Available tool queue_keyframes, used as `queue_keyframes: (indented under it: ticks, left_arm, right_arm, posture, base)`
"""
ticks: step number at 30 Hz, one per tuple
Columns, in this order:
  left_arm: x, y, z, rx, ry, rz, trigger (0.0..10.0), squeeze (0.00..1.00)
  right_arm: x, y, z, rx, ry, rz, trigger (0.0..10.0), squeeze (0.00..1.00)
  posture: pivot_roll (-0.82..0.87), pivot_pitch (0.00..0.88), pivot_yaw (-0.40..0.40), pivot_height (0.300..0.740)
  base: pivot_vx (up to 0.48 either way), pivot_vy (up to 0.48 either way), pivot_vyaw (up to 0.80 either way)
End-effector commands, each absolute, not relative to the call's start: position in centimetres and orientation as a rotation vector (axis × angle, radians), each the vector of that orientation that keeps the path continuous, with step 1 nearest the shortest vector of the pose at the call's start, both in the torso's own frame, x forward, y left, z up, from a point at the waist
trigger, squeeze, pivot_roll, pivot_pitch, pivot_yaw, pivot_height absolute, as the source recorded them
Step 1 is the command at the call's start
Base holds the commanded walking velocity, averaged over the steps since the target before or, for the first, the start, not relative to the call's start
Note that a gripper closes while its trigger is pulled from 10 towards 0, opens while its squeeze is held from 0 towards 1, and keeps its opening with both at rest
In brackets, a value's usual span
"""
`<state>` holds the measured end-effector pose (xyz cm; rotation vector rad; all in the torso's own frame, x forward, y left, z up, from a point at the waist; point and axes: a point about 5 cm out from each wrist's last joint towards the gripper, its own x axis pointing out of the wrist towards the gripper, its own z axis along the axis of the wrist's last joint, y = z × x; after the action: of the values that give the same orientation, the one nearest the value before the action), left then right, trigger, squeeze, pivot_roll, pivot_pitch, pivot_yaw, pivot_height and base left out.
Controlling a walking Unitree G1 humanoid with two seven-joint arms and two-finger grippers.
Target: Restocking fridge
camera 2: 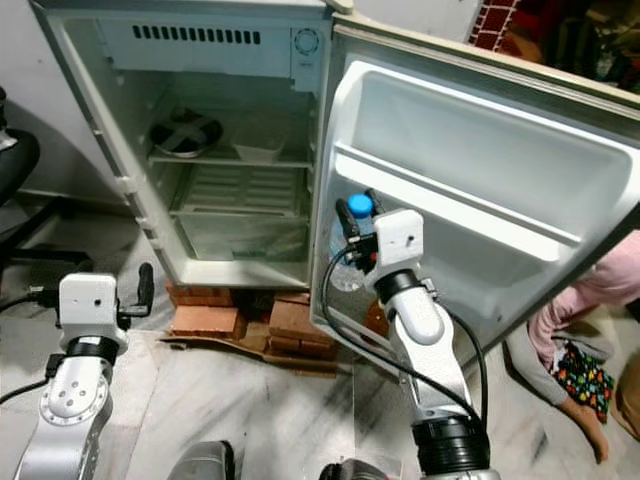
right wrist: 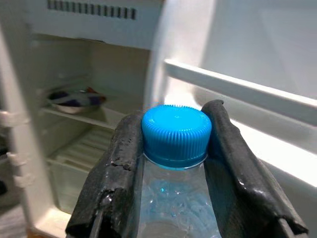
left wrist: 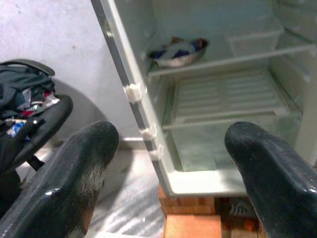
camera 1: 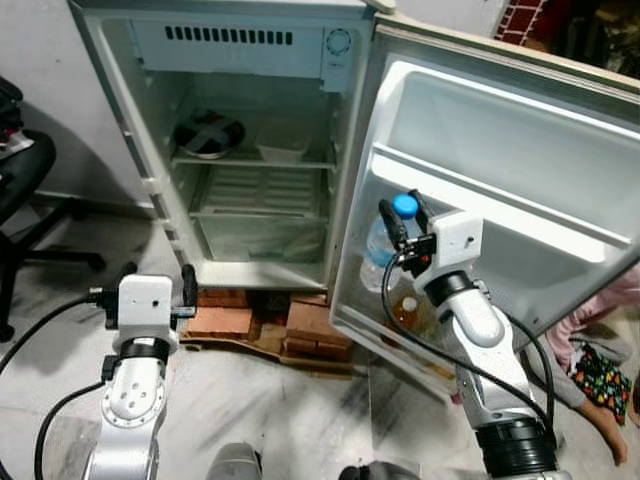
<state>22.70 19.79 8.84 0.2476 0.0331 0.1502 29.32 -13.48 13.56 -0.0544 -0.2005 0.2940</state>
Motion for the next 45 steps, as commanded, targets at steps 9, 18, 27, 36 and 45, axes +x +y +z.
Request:
queue_keyframes:
  ticks: [9,18,27,36,45]
  left_arm:
    - [22.61,20.2,9.04,0.268,0.032,0.15,10.0,0.0]
    - [22.69,20.09,9.19,0.267,0.028,0.147,10.0,0.0]
    - [22.82,20.12,9.43,0.274,0.016,0.155,10.0,0.0]
    - [22.95,20.34,9.57,0.28,0.016,0.165,10.0,0.0]
    - [22.93,20.29,9.8,0.28,0.01,0.164,10.0,0.0]
  right_arm:
    - [28.97,-12.93,13.7,-0.035,-0.22,0.306,10.0,0.0]
    - [29.07,-12.88,13.78,-0.041,-0.224,0.313,10.0,0.0]
    - [29.13,-12.81,13.84,-0.038,-0.228,0.318,10.0,0.0]
    - [29.11,-12.71,13.82,-0.051,-0.231,0.323,10.0,0.0]
    - [28.99,-12.67,13.74,-0.054,-0.233,0.328,10.0,0.0]
  posture:
    - [0.12,0.104,-0.05,0.736]
    - [0.12,0.105,-0.049,0.673]
    - [0.12,0.107,-0.05,0.633]
    - [0.12,0.108,-0.05,0.633]
    - [0.12,0.115,-0.05,0.633]
  base:
    - [0.0,0.0,0.0]
    - [0.0,0.0,0.0]
    - [0.0,0.0,0.0]
    - [0.0,0.0,0.0]
    - [0.0,0.0,0.0]
